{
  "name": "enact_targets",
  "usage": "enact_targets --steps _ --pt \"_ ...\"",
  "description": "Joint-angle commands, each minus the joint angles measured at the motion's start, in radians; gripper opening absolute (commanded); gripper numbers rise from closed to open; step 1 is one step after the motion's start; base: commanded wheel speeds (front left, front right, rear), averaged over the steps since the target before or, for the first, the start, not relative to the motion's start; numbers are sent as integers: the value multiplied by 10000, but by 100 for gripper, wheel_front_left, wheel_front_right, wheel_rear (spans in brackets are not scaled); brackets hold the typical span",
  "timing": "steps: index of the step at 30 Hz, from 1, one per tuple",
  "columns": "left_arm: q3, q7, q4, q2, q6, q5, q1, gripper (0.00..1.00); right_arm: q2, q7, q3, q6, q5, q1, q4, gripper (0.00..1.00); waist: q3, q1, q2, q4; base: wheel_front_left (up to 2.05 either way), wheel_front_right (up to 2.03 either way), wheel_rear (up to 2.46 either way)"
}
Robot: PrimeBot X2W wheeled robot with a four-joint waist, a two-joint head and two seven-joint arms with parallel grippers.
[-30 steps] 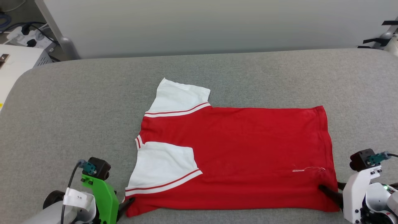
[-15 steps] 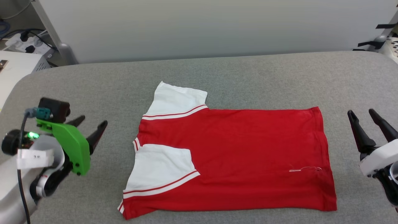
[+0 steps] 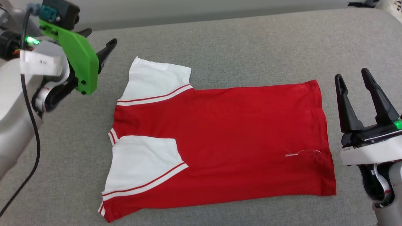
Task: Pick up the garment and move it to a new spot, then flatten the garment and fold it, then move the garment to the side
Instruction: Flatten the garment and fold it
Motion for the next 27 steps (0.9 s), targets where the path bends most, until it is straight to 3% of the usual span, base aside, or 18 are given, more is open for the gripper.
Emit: enact_targets --steps 1,7,11,19,27 --pt "-119 542 273 -197 -194 32 -528 100 38 -45 57 -7 -50 79 -206 100 1270 0 0 -692 0 0 0" --pt "-447 3446 1551 -904 -470 -683 -2025 100 88 -46 262 -7 83 -320 -541 100 2327 0 0 -1058 0 0 0" --pt "-804 4790 2263 -1085 -486 -595 -2752 100 106 -46 348 -7 178 -665 -574 100 2811 0 0 -1265 0 0 0" --pt "-965 5262 3388 -1446 -433 -471 -3269 100 93 -47 505 -7 413 -1216 -462 100 3524 0 0 -1522 0 0 0" --pt "-1472 5951 3949 -1491 -552 -386 -2935 100 -36 -47 444 -7 576 -1416 -262 100 3452 0 0 -1407 0 0 0"
